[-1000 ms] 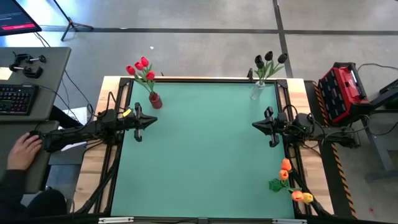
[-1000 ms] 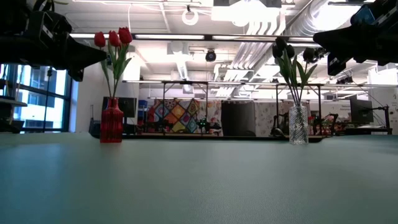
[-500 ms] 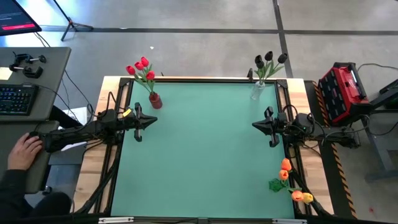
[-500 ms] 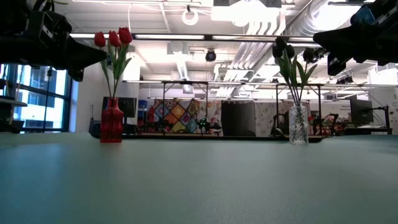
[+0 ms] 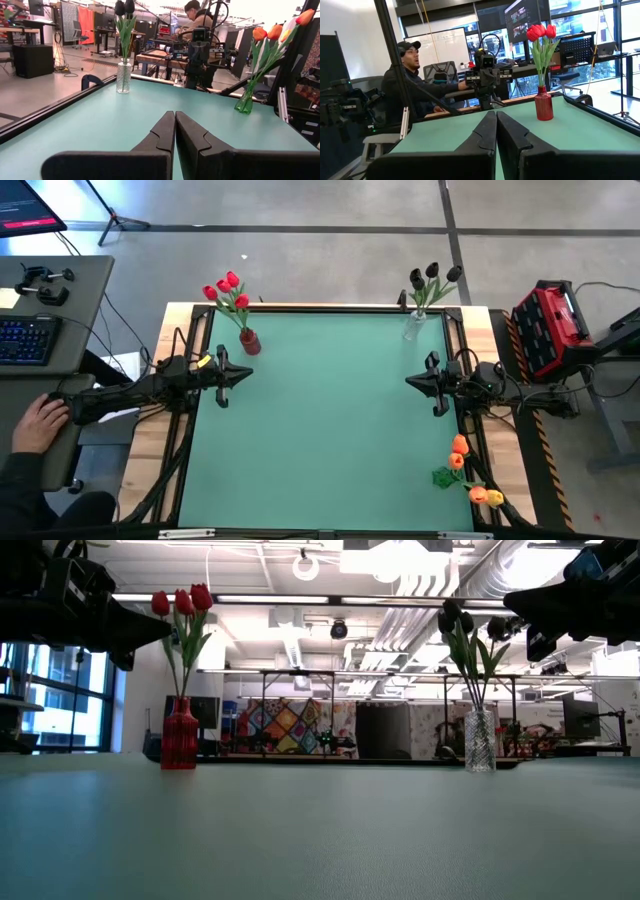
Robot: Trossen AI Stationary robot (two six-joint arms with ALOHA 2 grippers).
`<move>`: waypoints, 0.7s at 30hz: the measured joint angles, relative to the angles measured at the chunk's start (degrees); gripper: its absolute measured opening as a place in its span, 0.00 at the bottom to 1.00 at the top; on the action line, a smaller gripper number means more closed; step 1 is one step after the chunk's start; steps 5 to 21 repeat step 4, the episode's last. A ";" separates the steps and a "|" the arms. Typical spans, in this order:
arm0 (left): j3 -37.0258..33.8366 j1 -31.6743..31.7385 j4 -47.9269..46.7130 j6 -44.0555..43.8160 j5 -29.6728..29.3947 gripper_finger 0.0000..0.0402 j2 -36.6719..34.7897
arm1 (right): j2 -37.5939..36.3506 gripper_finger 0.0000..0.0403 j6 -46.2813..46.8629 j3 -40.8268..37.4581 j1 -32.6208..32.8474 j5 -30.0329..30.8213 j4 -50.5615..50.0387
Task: Sort flowers into vase by color
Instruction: Return to Home Position
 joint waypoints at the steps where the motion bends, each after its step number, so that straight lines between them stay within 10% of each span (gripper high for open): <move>1: 0.00 0.00 0.00 0.01 0.00 0.00 0.00 | 0.02 0.00 0.00 0.00 0.00 0.00 0.00; 21: 0.00 0.00 0.00 0.01 0.00 0.00 0.00 | 0.02 0.00 0.00 0.00 0.00 0.00 0.00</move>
